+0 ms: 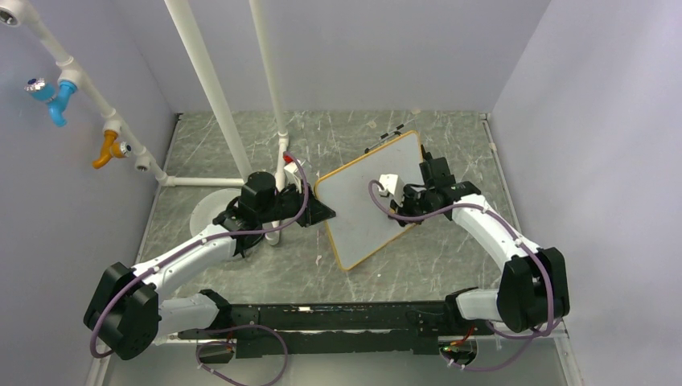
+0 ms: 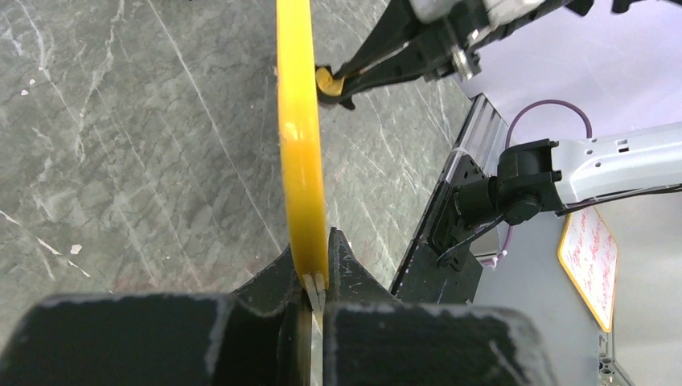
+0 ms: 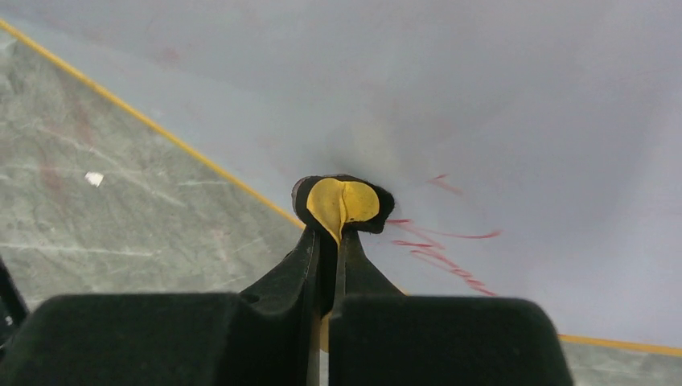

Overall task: Erase the whiteboard
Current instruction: Erase the whiteboard at the center of the board.

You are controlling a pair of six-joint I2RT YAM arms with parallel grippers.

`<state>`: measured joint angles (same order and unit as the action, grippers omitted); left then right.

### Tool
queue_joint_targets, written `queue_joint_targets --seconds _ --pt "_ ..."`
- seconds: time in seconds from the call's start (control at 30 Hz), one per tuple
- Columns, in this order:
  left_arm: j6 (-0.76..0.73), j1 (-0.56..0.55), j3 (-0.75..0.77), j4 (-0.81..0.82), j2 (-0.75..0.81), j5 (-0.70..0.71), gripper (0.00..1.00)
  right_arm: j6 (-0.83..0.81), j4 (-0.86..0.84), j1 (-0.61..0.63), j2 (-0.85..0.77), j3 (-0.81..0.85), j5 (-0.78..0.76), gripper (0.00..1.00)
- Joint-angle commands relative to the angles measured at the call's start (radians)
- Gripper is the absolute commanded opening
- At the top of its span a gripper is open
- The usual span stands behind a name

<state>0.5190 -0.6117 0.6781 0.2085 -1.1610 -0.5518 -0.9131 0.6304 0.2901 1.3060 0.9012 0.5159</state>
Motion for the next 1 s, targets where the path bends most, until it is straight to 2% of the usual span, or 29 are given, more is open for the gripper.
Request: queue_joint_targets --seconds 0.0,0.17,0.43,0.53,0.7,0.83,0.97 --pt "0.009 -0.011 0.029 0.086 0.04 -0.128 0.0 -0.03 -0.041 0.014 0.01 -0.089 0.022 0.0" --pt "0.011 -0.008 0.034 0.092 0.033 -0.134 0.0 -0.051 -0.021 0.025 0.039 -0.083 -0.009 0.0" --pt "0.01 -0.004 0.029 0.086 0.039 -0.135 0.0 -0.009 0.044 0.007 0.032 0.133 0.059 0.0" --pt "0.011 -0.002 0.026 0.085 0.045 -0.135 0.0 0.001 0.051 -0.009 0.034 0.165 0.08 0.0" --pt "0.013 0.002 0.019 0.088 0.06 -0.131 0.0 -0.007 0.024 -0.026 0.019 0.08 0.073 0.0" --pt "0.015 0.006 0.015 0.092 0.061 -0.134 0.0 -0.041 0.004 -0.002 0.022 -0.048 0.019 0.0" --pt "0.015 0.009 0.015 0.095 0.059 -0.139 0.0 -0.047 -0.003 0.024 0.045 -0.107 -0.01 0.0"
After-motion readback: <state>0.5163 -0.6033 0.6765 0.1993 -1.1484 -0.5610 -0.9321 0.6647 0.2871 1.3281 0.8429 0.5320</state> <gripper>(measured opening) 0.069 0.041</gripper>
